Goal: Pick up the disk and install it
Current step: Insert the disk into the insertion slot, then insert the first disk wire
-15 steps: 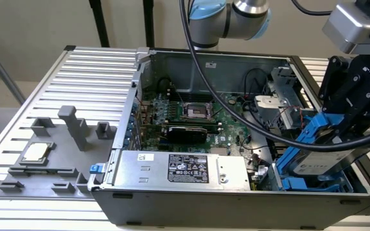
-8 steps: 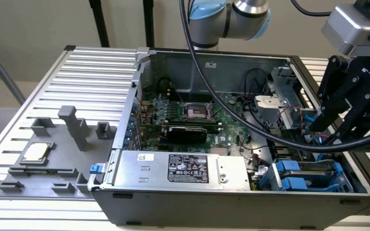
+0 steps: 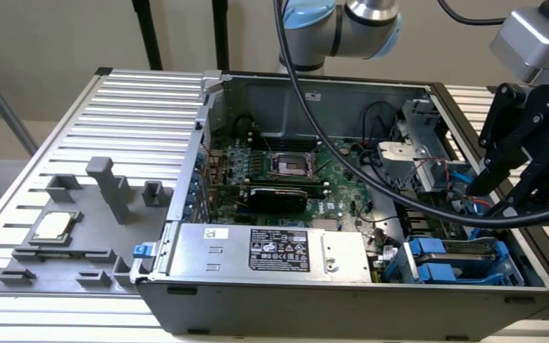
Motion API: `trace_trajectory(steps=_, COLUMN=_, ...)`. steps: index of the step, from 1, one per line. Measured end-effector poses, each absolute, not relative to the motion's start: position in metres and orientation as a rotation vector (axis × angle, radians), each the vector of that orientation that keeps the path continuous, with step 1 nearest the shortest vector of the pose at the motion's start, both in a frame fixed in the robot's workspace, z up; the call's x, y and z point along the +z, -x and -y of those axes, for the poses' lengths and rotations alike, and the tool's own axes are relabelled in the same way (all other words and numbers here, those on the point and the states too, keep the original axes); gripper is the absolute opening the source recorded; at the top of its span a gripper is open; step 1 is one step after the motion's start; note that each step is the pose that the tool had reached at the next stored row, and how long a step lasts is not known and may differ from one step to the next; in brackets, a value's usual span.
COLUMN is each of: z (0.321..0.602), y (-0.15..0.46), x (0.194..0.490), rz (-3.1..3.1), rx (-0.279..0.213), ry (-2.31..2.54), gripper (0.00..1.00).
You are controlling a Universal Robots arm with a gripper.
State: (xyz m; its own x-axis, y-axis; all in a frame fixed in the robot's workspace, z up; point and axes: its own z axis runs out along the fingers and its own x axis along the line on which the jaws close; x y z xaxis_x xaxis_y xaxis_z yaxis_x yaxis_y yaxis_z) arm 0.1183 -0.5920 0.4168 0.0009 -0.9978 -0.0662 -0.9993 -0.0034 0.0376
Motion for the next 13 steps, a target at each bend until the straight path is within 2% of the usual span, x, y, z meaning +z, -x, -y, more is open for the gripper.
trace_trajectory(steps=13, z=0.5920, y=-0.1201, x=0.4168, rz=-2.200, rx=0.121, ry=2.205, gripper=0.41)
